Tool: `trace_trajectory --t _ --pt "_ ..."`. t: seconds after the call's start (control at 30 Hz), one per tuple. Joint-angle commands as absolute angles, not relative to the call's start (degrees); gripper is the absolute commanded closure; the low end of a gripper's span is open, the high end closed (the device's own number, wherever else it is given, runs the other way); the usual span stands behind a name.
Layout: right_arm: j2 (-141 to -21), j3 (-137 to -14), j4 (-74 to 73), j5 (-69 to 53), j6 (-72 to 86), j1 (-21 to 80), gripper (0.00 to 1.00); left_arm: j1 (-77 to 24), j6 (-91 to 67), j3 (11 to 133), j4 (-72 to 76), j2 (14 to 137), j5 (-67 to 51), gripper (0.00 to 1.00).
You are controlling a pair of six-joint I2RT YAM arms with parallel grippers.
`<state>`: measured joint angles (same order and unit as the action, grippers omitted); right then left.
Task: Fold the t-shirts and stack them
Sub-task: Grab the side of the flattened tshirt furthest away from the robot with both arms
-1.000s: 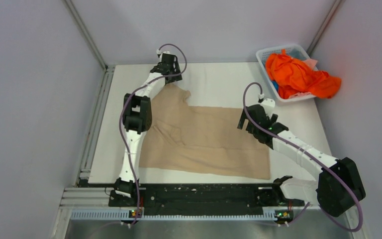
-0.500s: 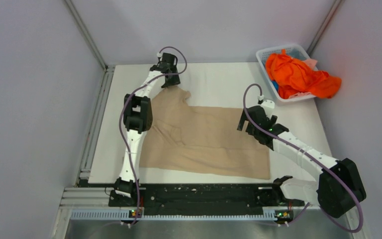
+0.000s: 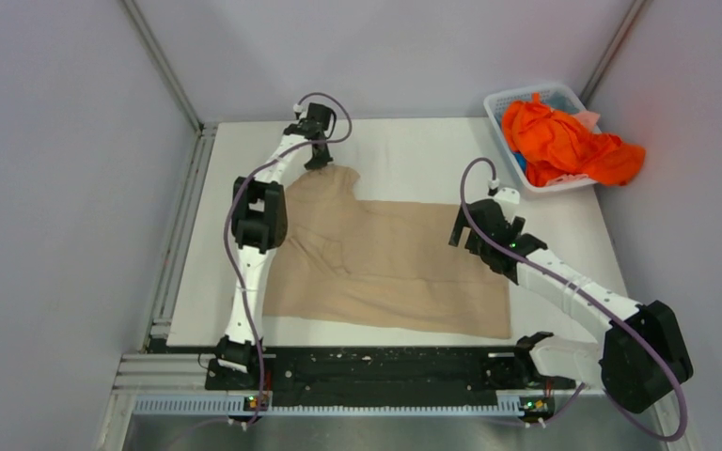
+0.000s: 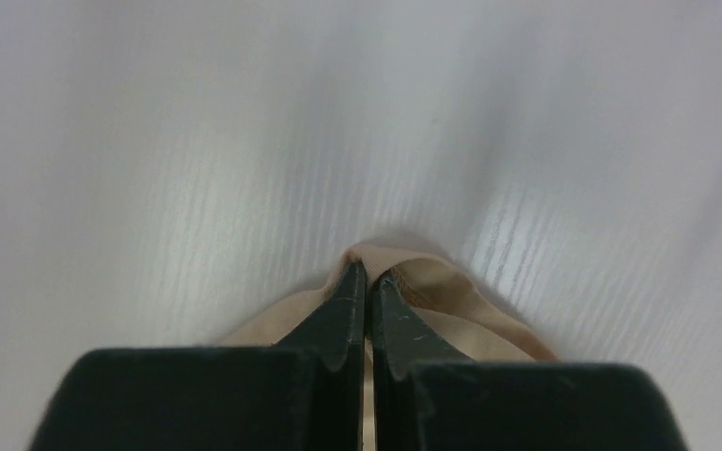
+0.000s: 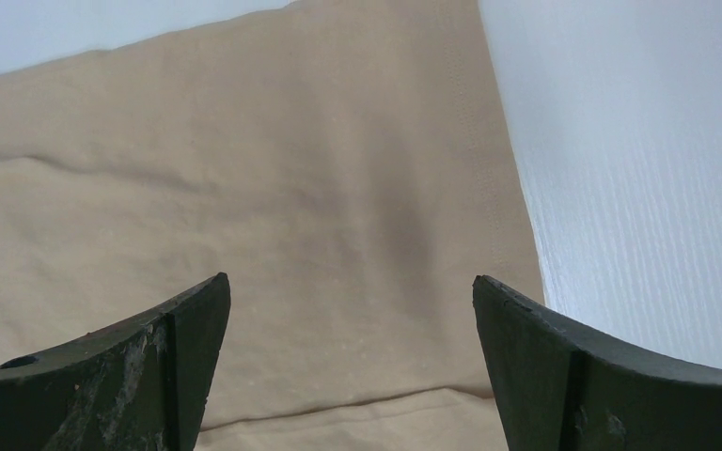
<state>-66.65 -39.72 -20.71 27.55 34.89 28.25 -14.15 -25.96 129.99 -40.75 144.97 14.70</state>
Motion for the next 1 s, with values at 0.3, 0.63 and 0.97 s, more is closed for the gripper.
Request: trace_trajectory --t 0.3,0.63,0.97 --pt "-76.11 -44.94 -15.06 27.58 32.34 25.14 0.02 -8.84 -26.99 101.31 -36.72 127.34 24.62 1.0" --pt "-95.12 -63.56 -12.12 26.32 29.42 20.26 0.04 -6.15 -28.07 94.68 -36.18 121.11 27.46 1.0" --pt "-119.15 -88.38 -20.91 33.5 28.52 14.37 0.14 -5.89 -25.81 93.66 -30.33 115.92 16.61 1.0"
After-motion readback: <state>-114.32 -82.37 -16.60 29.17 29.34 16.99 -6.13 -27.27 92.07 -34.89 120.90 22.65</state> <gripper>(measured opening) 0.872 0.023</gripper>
